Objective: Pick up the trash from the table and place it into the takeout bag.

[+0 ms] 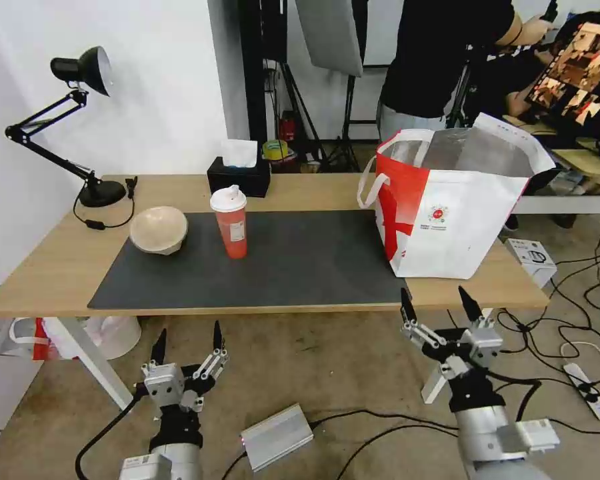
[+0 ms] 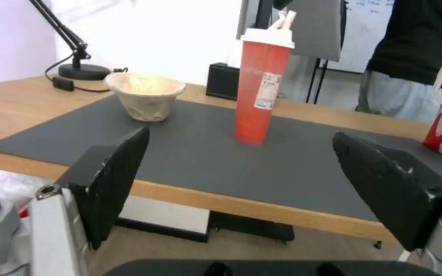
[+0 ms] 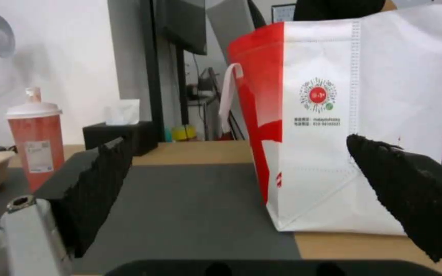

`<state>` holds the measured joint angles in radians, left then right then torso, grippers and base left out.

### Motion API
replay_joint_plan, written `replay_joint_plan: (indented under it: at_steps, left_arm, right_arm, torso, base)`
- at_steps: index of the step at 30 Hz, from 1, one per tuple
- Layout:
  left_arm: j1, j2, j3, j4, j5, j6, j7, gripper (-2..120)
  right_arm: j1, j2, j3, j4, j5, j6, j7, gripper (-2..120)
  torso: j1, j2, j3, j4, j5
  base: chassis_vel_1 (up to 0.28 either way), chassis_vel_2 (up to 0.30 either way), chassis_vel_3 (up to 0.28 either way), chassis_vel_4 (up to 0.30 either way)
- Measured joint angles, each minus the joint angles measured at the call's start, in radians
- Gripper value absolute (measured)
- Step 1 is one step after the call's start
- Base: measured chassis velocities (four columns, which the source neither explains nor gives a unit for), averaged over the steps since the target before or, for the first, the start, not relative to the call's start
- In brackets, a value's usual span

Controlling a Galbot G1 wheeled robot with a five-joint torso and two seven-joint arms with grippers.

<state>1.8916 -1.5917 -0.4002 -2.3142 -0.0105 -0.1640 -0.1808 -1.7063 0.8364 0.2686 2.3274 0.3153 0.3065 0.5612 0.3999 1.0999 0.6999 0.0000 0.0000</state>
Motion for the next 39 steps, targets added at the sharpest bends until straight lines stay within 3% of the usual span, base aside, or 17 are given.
replay_joint_plan:
  at_steps: [39]
  left_arm:
    - [0.004,0.004,-0.003,-0.001,-0.003,-0.003,-0.002,95]
  right_arm:
    - [-0.078,0.07,-0.039,-0.046,-0.068,0.018,-0.022,100]
  torso:
    - [0.0,0.0,0.0,0.0,0.0]
  base:
    - [0.0,0.0,0.0,0.0]
